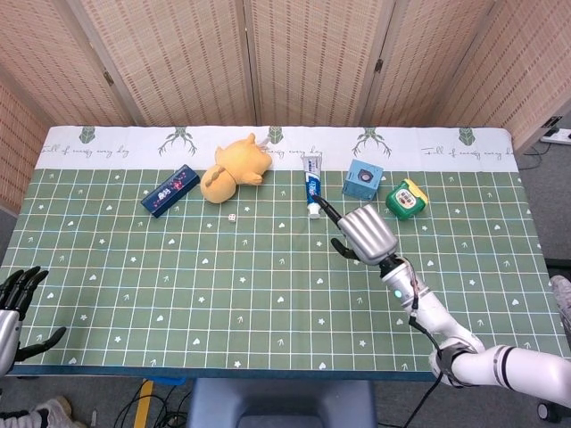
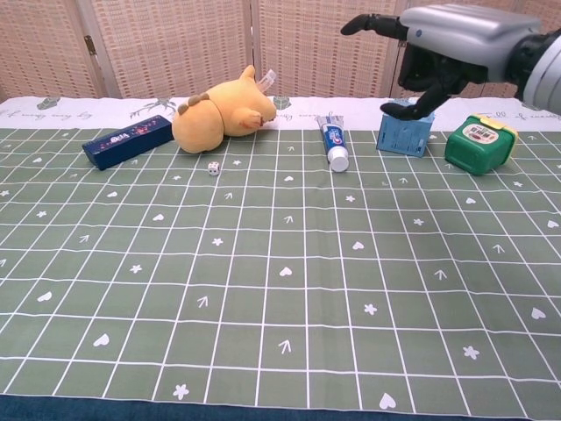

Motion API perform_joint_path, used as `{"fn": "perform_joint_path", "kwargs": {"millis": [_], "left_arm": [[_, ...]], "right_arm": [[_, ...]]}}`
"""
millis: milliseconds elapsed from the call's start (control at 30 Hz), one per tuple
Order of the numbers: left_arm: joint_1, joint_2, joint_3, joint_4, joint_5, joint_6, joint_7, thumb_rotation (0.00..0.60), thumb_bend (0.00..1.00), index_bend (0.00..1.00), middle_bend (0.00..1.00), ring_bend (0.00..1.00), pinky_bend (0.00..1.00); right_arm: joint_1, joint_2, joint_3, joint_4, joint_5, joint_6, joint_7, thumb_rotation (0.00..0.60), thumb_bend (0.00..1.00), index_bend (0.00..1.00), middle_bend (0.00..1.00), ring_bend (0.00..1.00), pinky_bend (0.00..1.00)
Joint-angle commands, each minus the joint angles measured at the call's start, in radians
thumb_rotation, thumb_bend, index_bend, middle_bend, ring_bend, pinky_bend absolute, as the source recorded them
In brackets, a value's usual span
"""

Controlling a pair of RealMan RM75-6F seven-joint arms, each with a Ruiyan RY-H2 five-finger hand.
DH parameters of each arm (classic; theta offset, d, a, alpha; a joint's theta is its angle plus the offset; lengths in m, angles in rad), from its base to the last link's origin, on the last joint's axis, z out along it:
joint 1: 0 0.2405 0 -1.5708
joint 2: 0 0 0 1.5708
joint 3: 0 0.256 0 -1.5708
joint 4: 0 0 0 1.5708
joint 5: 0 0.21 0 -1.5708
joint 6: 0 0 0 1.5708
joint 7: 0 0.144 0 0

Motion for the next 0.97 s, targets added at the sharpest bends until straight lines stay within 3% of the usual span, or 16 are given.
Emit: {"fn": "perform_joint_path", "kwargs": {"millis": [33,133,233,300,467,567,700,967], "left_arm": [[-0.001,0.000,-0.001,0.001,-0.002,-0.001,-0.002,0.600,0.20,0.13,0.11,0.09,0.18],[-0.003,0.000,-0.002,0.003,-0.002,-0.001,-0.004,0.600,0.20,0.13,0.11,0.09,0.18],[-0.006,-0.001,-0.005,0.002,-0.003,-0.003,-0.003,0.600,0.20,0.13,0.11,0.09,0.18],[-0.010,-0.001,-0.007,0.000,-0.003,-0.006,0.000,0.600,0.20,0.13,0.11,0.09,0.18],[-0.020,-0.003,-0.011,-0.011,0.000,-0.012,0.010,0.600,0.20,0.13,0.11,0.09,0.18],[-0.024,-0.003,-0.011,-0.021,0.006,-0.013,0.017,0.600,0.20,0.13,0.11,0.09,0.18],[-0.029,-0.001,-0.009,-0.038,0.019,-0.011,0.031,0.600,0.20,0.13,0.11,0.09,0.18],[-0.038,0.002,-0.006,-0.062,0.031,-0.018,0.048,0.600,0.20,0.13,0.11,0.09,0.18]], "right_arm": [[-0.053,0.094,-0.031,-0.098,0.022,0.019,-0.077,0.600,0.31,0.00,0.96,1.00,1.00],[-0.106,0.167,-0.060,-0.170,0.023,0.060,-0.115,0.600,0.31,0.00,0.91,0.99,1.00],[-0.167,0.231,-0.093,-0.233,0.011,0.110,-0.133,0.600,0.31,0.00,0.82,0.90,0.99],[-0.214,0.268,-0.117,-0.264,-0.009,0.153,-0.132,0.600,0.31,0.00,0.72,0.78,0.92],[-0.320,0.329,-0.166,-0.304,-0.055,0.246,-0.100,0.600,0.31,0.01,0.41,0.41,0.60],[-0.384,0.354,-0.199,-0.311,-0.092,0.293,-0.063,0.600,0.32,0.01,0.28,0.27,0.47],[-0.469,0.368,-0.235,-0.305,-0.152,0.366,-0.009,0.600,0.32,0.01,0.19,0.19,0.39],[-0.570,0.366,-0.253,-0.274,-0.226,0.456,0.032,0.600,0.32,0.01,0.19,0.18,0.35]]}}
